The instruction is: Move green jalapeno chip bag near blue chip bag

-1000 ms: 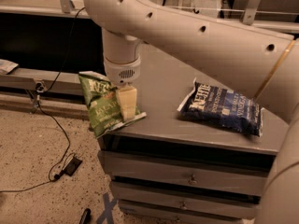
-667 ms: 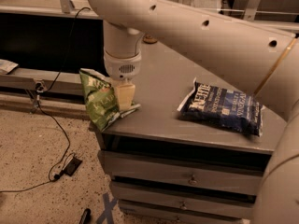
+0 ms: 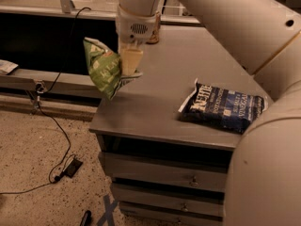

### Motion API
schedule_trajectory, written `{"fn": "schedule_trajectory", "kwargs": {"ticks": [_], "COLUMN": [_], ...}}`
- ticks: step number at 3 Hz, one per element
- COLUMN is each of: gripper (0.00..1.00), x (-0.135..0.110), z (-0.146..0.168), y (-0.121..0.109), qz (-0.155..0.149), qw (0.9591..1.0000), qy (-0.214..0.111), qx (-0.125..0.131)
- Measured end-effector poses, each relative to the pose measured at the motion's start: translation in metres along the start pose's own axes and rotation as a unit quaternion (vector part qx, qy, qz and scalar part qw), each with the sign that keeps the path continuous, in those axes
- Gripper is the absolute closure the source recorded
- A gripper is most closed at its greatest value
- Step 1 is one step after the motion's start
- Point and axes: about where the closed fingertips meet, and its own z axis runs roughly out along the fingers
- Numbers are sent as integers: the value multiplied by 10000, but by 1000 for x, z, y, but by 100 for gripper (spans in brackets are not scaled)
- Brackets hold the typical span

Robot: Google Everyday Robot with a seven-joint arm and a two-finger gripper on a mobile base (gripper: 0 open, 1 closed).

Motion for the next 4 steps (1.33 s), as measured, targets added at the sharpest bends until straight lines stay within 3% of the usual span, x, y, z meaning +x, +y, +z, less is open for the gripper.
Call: {"fn": "schedule_trajectory", "kwargs": {"ticks": [1,2,3,4], "gripper": [100,100,100,100], "x": [12,56,121,186], "z": [-24,-53,-89,-112], "y": [-41,-76,-83,-69], "qz": [251,625,1120,1475], "qw": [9992,9950,9860,9779], "qy": [-178,-275,-308,-279], "qx": [267,729,1194,1458]}}
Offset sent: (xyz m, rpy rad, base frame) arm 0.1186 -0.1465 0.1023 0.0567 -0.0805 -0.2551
